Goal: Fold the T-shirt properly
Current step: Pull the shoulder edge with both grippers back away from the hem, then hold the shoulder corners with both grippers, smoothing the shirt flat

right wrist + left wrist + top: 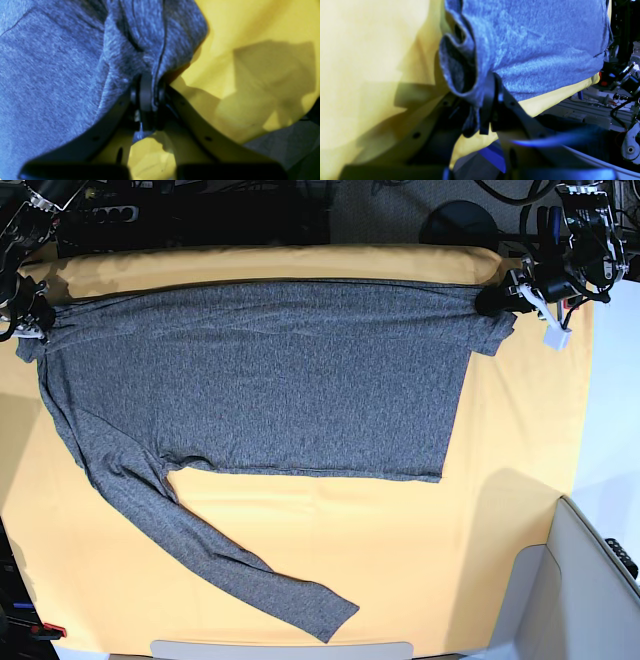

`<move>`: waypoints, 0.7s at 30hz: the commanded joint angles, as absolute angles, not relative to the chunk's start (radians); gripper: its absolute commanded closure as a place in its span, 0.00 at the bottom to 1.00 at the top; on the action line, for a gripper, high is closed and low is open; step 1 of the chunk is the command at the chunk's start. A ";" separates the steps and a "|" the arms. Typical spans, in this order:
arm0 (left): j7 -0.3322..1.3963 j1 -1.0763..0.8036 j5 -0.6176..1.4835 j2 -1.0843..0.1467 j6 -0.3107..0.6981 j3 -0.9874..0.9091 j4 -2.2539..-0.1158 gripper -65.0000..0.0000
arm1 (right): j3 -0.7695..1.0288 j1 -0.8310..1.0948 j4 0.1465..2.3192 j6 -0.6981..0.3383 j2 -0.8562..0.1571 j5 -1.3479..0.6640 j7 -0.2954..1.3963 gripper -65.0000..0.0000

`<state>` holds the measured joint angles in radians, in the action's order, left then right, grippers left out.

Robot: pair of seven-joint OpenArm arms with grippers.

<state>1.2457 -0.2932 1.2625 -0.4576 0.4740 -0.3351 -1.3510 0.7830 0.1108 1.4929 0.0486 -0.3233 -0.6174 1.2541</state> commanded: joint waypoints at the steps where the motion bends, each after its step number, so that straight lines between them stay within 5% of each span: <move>1: 1.279 -0.308 1.161 -0.475 0.452 -0.343 -1.349 1.00 | 0.791 0.143 1.477 0.079 -0.317 -0.478 1.296 1.00; 21: 1.280 -0.380 1.159 -0.430 0.452 -0.351 -1.488 1.00 | 0.722 0.229 1.483 0.079 -0.275 -0.478 1.302 1.00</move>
<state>1.2560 -0.3740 1.2167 -0.4133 0.4648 -0.3470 -1.4818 0.7300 0.1810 1.5196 0.0353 -0.2958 -0.6079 1.1278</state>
